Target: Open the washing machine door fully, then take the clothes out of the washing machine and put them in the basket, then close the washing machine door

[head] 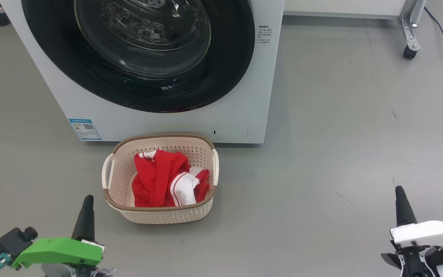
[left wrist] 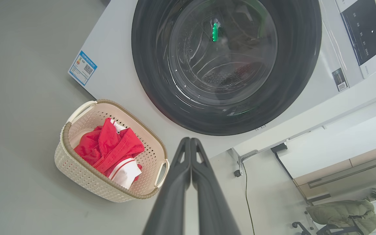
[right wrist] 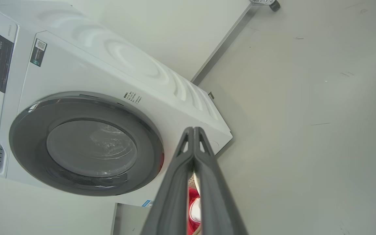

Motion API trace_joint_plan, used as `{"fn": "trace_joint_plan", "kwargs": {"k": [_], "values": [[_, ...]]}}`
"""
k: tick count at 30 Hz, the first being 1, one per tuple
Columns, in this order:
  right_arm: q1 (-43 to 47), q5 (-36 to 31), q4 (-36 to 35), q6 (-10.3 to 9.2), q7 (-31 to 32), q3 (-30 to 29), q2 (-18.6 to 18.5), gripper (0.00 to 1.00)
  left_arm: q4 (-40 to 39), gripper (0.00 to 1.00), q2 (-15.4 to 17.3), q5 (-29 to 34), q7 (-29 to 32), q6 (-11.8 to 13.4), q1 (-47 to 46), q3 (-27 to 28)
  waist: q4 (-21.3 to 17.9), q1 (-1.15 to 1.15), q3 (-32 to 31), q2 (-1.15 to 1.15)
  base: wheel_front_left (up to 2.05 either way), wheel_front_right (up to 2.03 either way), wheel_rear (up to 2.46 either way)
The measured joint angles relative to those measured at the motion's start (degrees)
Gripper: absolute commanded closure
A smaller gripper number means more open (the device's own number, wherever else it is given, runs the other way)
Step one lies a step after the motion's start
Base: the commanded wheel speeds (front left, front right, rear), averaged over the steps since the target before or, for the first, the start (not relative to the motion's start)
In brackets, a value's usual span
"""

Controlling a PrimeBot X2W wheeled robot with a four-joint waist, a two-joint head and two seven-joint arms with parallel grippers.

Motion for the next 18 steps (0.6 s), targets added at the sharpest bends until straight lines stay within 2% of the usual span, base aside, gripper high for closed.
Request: {"fn": "trace_joint_plan", "kwargs": {"k": [18], "values": [[-2.12,13.13,2.38,1.25,3.1,-1.4,-0.09,1.0,0.01,1.0,0.71,-12.9,2.99,0.0,-0.03,2.09,-0.11,0.0,-0.69,0.0,0.0,0.0,0.0]]}}
